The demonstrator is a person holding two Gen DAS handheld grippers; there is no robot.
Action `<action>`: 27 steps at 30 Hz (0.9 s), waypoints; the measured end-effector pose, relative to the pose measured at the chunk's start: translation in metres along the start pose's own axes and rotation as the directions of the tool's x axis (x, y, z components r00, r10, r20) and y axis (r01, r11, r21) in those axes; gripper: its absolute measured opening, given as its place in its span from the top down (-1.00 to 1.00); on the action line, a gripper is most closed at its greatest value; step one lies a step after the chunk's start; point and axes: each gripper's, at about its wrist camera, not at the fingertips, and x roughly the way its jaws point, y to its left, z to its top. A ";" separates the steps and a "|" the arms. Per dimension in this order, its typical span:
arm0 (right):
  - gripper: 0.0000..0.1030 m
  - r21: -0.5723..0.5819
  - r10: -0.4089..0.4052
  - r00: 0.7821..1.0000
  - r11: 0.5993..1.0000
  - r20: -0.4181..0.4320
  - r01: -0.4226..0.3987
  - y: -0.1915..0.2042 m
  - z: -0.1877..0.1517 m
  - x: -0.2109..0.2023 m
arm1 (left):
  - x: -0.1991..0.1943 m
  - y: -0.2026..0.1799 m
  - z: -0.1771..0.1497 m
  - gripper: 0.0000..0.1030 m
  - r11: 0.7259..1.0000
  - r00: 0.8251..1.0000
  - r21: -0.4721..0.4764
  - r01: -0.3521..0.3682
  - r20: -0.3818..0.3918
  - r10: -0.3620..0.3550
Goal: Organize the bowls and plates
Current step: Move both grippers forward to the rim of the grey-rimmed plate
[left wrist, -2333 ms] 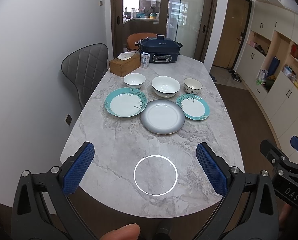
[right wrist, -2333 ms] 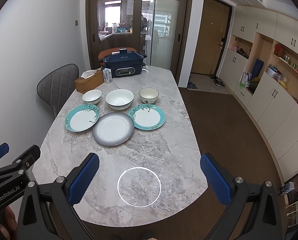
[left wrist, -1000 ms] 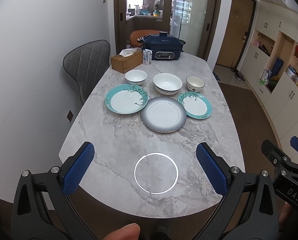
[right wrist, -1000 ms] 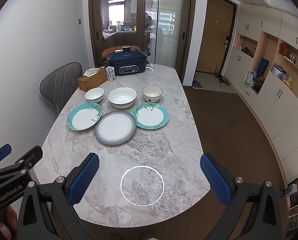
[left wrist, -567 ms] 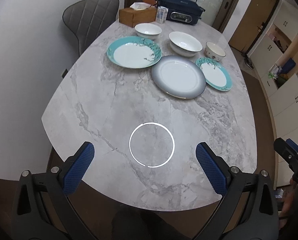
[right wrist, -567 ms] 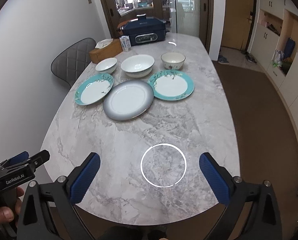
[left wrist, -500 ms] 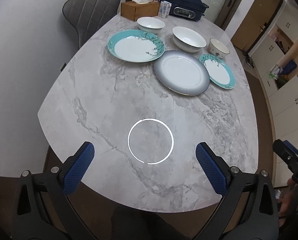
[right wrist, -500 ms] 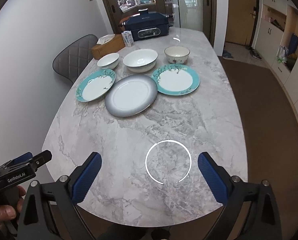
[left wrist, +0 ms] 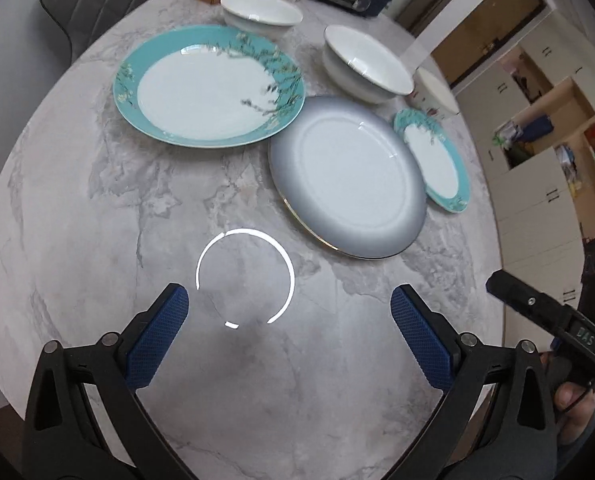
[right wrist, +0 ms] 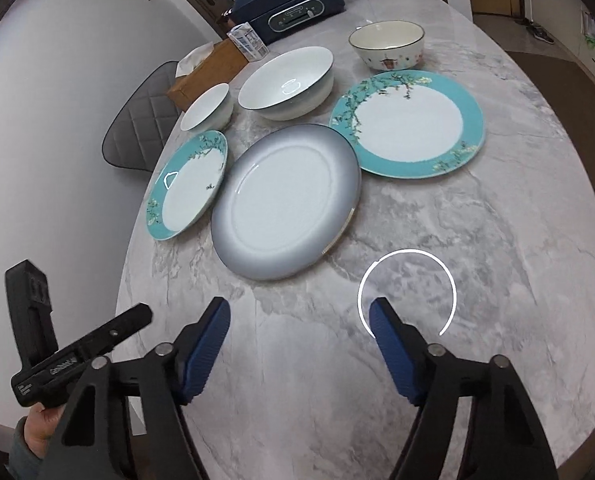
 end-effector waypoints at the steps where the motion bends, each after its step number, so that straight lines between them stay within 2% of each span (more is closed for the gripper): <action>1: -0.28 0.002 0.008 1.000 1.000 -0.003 -0.008 -0.001 0.007 0.008 | 0.012 0.005 0.010 -0.95 1.000 0.999 -0.015 -0.012 -0.044 0.011; 2: -0.17 0.006 0.009 1.000 1.000 -0.006 -0.009 -0.003 0.013 0.015 | 0.022 0.008 0.022 -0.91 1.000 0.998 -0.017 -0.007 -0.066 0.006; 6: 0.10 0.038 0.037 0.999 0.999 -0.029 -0.036 -0.021 0.036 0.047 | 0.051 0.011 0.051 -0.44 0.999 0.995 0.014 0.035 -0.091 -0.033; 9: 0.10 0.090 0.060 0.997 0.994 -0.055 -0.055 -0.038 0.050 0.066 | 0.072 0.010 0.067 -0.08 0.998 0.989 0.001 0.060 -0.132 -0.060; 10: 0.10 0.100 0.075 0.995 0.993 -0.063 -0.069 -0.041 0.054 0.072 | 0.076 0.010 0.071 -0.05 0.999 0.989 0.003 0.054 -0.139 -0.053; 14: 0.10 0.112 0.112 0.990 0.988 -0.083 -0.102 -0.053 0.066 0.087 | 0.092 0.010 0.084 -0.03 0.998 0.986 -0.023 0.061 -0.151 -0.064; 20: 0.10 0.127 0.160 0.983 0.981 -0.094 -0.147 -0.068 0.079 0.104 | 0.099 0.008 0.108 -0.03 0.996 0.991 -0.044 0.072 -0.106 -0.076; 21: 0.19 0.131 0.163 0.981 0.980 -0.100 -0.150 -0.070 0.079 0.108 | 0.099 0.009 0.113 -0.03 0.996 0.992 -0.052 0.069 -0.102 -0.074; 27: 0.22 0.147 0.225 0.972 0.966 -0.070 -0.214 -0.075 0.076 0.109 | 0.098 0.013 0.122 -0.07 0.989 0.991 -0.084 0.119 -0.050 -0.124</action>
